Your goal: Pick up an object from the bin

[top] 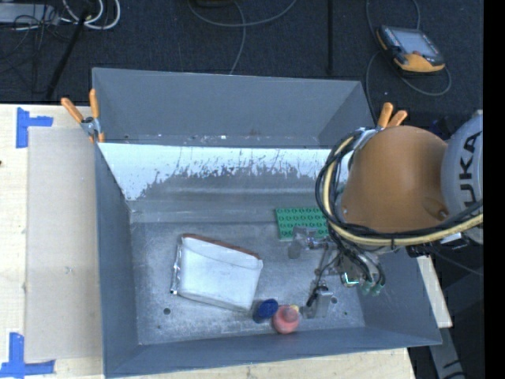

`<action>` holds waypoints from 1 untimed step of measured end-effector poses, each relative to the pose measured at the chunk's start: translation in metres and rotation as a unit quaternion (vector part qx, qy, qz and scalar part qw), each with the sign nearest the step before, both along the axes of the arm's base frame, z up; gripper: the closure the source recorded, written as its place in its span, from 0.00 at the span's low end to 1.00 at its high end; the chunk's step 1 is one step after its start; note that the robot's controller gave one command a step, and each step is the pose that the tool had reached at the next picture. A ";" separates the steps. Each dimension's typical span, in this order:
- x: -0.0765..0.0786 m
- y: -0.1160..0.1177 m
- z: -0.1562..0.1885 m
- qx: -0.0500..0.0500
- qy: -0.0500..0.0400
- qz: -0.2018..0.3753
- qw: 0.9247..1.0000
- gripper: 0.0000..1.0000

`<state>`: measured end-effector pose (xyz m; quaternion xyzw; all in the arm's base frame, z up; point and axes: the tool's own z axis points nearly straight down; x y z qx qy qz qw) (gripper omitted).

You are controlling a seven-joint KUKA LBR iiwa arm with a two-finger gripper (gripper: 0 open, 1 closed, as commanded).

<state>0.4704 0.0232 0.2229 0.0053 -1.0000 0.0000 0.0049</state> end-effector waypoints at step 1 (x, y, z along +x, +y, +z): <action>0.014 0.013 -0.153 -0.001 -0.007 0.123 0.992 0.00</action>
Offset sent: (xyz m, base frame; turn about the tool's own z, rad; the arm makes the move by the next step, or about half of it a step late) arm 0.0116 0.0146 -0.1528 -0.2510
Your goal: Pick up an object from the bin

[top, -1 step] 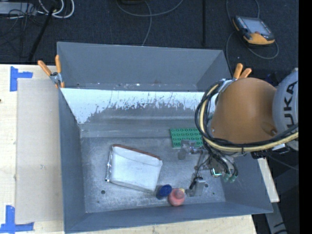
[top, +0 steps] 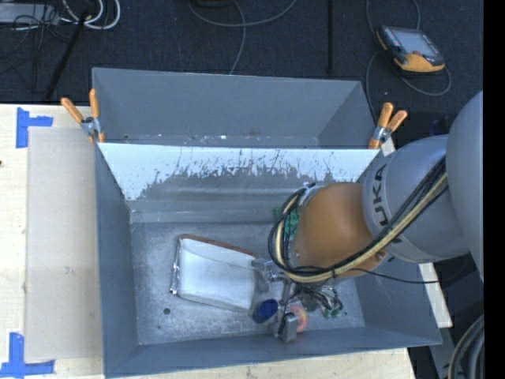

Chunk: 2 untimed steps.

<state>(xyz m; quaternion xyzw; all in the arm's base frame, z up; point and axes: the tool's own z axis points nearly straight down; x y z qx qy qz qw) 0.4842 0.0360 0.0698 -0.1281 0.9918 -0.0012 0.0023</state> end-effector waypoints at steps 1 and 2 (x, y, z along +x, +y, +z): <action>-0.002 0.001 0.000 0.001 0.002 0.000 1.000 1.00; 0.003 -0.001 0.146 0.001 -0.002 -0.010 1.000 1.00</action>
Offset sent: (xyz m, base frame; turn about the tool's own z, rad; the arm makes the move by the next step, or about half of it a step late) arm 0.0000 0.0000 0.0000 0.0000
